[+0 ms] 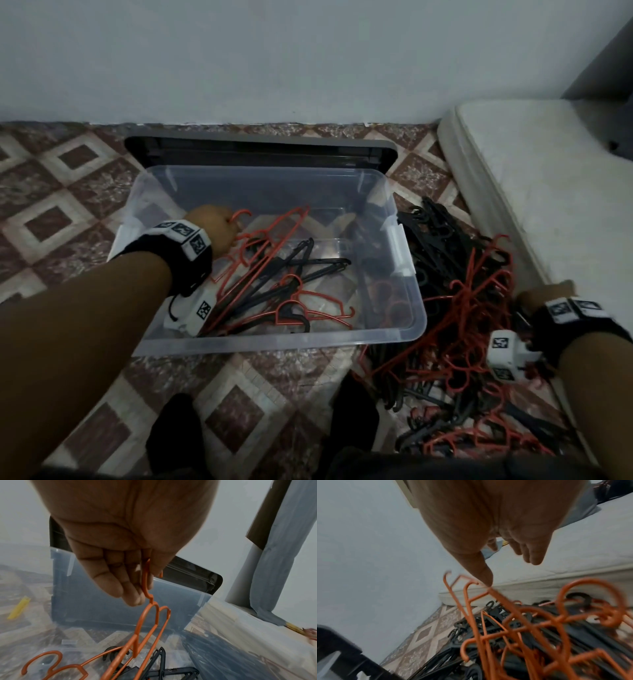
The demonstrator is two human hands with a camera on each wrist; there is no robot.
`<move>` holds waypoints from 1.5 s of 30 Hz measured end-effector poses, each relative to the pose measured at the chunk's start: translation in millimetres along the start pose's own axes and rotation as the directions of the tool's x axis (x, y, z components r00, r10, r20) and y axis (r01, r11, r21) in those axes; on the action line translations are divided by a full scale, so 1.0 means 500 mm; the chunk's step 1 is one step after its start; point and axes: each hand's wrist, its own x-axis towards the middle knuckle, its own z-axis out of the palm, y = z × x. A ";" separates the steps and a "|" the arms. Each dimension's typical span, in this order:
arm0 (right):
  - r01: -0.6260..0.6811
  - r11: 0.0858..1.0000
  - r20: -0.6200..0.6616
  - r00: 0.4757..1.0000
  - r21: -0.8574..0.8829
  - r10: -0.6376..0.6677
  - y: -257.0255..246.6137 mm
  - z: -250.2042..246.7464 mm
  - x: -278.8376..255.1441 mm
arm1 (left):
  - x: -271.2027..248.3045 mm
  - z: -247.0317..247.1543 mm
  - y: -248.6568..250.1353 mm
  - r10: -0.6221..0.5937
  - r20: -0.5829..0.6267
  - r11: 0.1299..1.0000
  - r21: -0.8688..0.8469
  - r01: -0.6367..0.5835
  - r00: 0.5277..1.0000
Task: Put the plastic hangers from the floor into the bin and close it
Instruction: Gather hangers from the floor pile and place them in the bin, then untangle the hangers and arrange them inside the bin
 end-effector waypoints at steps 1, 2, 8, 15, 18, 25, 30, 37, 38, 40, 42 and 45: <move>-0.080 0.992 -0.070 0.994 0.097 0.087 -0.004 -0.014 -0.008 | -0.004 -0.002 0.004 0.021 0.018 1.000 0.003 -0.021 1.000; -0.102 0.977 -0.115 0.985 0.185 0.125 -0.011 -0.037 -0.021 | -0.006 -0.002 0.008 0.037 0.027 0.999 0.011 -0.037 0.999; 0.343 0.762 -0.466 0.883 0.549 -0.061 -0.209 -0.169 -0.100 | -0.027 -0.032 0.051 0.186 -0.015 0.980 0.067 -0.185 0.982; 0.830 0.526 -0.363 0.555 0.183 -0.749 -0.525 -0.184 -0.261 | -0.064 -0.105 0.126 0.471 -0.090 0.878 0.138 -0.458 0.877; 0.866 0.475 -0.278 0.501 0.157 -0.820 -0.589 -0.176 -0.294 | -0.084 -0.131 0.153 0.544 -0.190 0.838 0.072 -0.541 0.817; 0.753 0.611 -0.284 0.658 0.245 -0.697 -0.586 -0.173 -0.235 | -0.064 -0.121 0.100 0.475 0.070 0.879 0.005 -0.476 0.877; 0.676 0.633 -0.184 0.725 0.378 -0.664 -0.572 -0.145 -0.192 | 0.029 0.075 0.073 0.223 0.622 0.812 0.308 -0.497 0.750; 0.578 0.600 -0.156 0.779 0.552 -0.607 -0.551 -0.142 -0.135 | 0.173 0.296 0.084 0.185 0.474 0.832 0.391 -0.394 0.861; 0.549 0.582 -0.154 0.794 0.600 -0.589 -0.544 -0.143 -0.123 | 0.183 0.321 0.088 0.184 0.485 0.819 0.405 -0.406 0.855; 0.457 0.508 -0.142 0.829 0.730 -0.541 -0.530 -0.149 -0.105 | 0.192 0.360 0.089 0.160 0.532 0.796 0.429 -0.427 0.832; 0.363 0.392 -0.139 0.858 0.845 -0.495 -0.515 -0.158 -0.090 | 0.189 0.372 0.093 0.139 0.540 0.806 0.426 -0.412 0.830; 0.252 0.253 -0.111 0.877 0.934 -0.467 -0.494 -0.166 -0.073 | 0.186 0.352 0.105 0.196 0.488 0.876 0.302 -0.376 0.850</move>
